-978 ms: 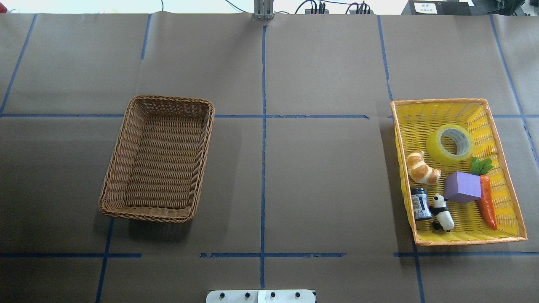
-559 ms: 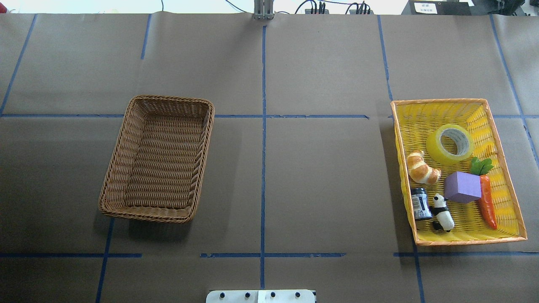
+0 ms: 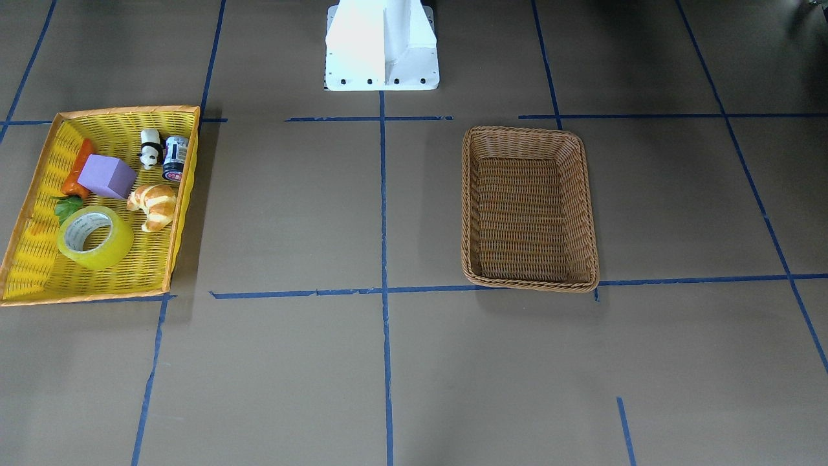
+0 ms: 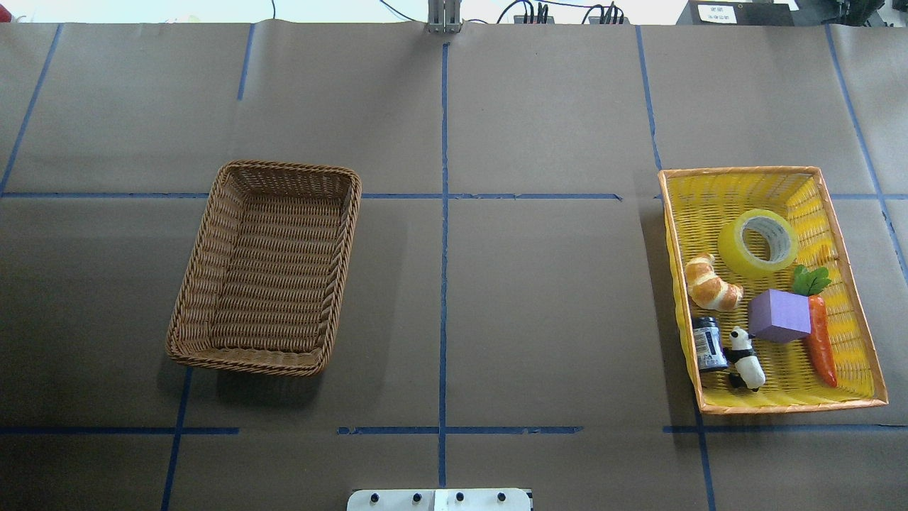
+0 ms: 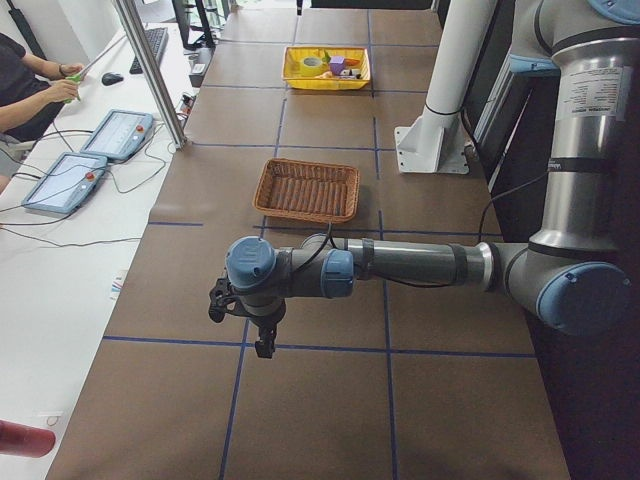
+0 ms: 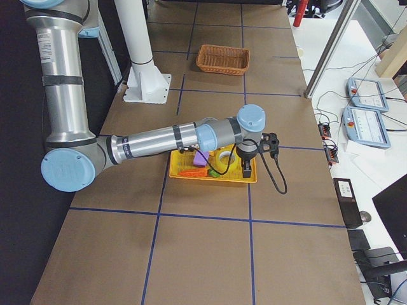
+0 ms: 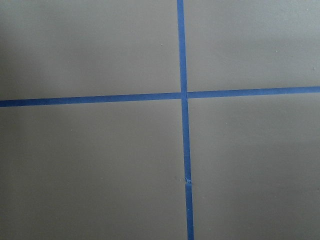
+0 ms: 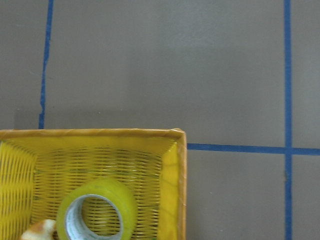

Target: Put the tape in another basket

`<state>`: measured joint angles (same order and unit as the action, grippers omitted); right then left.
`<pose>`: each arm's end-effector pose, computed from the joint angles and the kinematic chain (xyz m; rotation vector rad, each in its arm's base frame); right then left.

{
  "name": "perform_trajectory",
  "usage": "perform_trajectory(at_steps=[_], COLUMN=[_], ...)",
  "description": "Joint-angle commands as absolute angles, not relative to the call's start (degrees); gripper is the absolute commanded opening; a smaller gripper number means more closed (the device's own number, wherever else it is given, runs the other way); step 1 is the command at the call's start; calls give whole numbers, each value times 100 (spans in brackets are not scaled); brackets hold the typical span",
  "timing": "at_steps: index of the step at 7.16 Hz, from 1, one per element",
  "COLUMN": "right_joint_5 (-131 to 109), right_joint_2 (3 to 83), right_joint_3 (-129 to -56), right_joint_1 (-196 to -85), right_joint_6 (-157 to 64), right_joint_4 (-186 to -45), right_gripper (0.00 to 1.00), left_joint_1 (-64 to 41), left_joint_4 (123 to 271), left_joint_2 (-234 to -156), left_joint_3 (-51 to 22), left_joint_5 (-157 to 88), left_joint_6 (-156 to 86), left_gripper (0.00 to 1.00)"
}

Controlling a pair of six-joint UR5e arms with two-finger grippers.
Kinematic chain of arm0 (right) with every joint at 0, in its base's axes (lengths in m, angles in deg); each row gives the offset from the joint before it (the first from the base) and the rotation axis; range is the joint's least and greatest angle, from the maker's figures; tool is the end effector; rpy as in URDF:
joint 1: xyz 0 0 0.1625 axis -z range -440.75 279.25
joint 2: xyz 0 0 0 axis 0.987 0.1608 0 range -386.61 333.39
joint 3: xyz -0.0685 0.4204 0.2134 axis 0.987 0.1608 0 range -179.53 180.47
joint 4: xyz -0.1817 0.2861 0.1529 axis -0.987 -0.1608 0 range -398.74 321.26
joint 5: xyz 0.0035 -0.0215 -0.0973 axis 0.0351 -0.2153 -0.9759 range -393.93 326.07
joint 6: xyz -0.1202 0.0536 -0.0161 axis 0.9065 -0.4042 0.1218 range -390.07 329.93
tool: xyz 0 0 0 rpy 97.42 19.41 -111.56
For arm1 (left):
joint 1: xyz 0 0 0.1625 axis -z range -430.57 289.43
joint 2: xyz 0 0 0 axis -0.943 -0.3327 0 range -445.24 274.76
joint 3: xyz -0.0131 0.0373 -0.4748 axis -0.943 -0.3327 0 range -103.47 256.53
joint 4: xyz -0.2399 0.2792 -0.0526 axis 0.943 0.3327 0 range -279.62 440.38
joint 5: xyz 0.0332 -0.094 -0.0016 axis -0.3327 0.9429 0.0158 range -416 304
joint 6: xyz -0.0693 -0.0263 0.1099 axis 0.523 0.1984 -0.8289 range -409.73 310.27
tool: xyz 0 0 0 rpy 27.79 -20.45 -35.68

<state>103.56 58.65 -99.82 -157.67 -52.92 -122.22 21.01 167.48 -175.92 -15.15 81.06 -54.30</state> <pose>-0.0785 -0.4952 0.5940 0.0844 -0.8873 0.0033 -0.0486 -0.4502 0.7159 0.0351 0.8207 0.0454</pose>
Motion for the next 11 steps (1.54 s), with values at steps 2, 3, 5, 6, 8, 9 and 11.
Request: perform_trajectory(at_steps=[2,3,5,6,8,9,11], right_joint_5=[9441,9422,9430,9413,9308,9229,9237], right_joint_2=[5855,5847,5873,5908,5917,5926,6013], right_joint_3=[-9799,-9597,-9507,-9489,-9323,-9227,-9077], right_joint_1=[-14467,-14325,-14210,-14140,-13956,-13911,-13850], right_joint_6=[-6986,-6997,-6979,-6979,-6979,-6962,-6935], right_joint_4=[-10839,-10714,-10686,-10686,-10686,-10686,-10686], right_gripper=[100,100,100,100,100,100,100], left_joint_1=[2102,2102,2102,2093,2093,2093,2084], left_joint_4=[16740,16739,16731,16731,16722,16722,16722], left_joint_2=[-17586,-17595,-17586,-17586,-17586,-17577,-17586], left_joint_3=[-1610,-1610,-1654,-1663,-1689,-1698,-1707], left_joint_5=[8111,8111,8119,8128,8146,8155,8163], left_joint_6=[-5421,-5421,-5421,-5412,-5412,-5412,-5412], left_gripper=[100,100,100,100,100,100,100])
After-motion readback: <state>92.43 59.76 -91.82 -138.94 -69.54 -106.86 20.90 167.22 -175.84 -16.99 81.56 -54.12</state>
